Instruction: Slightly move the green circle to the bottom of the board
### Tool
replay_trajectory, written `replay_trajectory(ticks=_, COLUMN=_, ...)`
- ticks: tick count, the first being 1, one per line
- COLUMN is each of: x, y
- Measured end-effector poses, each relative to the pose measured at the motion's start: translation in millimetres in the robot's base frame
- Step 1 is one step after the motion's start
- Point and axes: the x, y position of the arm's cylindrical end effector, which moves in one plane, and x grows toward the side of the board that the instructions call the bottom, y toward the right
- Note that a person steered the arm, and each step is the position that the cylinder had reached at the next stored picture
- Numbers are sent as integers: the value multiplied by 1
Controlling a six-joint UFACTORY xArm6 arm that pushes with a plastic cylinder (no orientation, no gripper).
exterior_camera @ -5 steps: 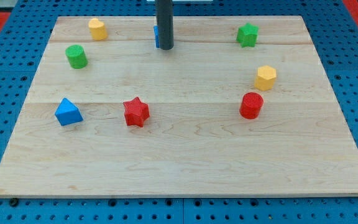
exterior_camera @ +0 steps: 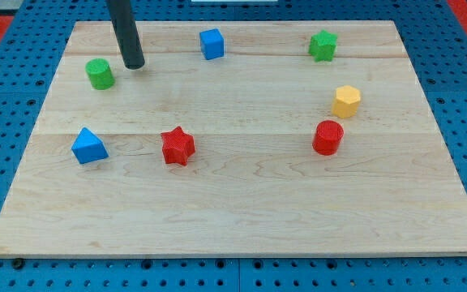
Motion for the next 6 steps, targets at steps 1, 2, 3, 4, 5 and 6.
replay_trajectory(ticks=1, x=-3, y=-29)
replay_trajectory(ticks=2, x=-3, y=-85)
replay_trajectory(ticks=3, x=13, y=-95)
replay_trajectory(ticks=4, x=30, y=-91)
replay_trajectory(ticks=5, x=32, y=-91)
replay_trajectory(ticks=6, x=14, y=-92)
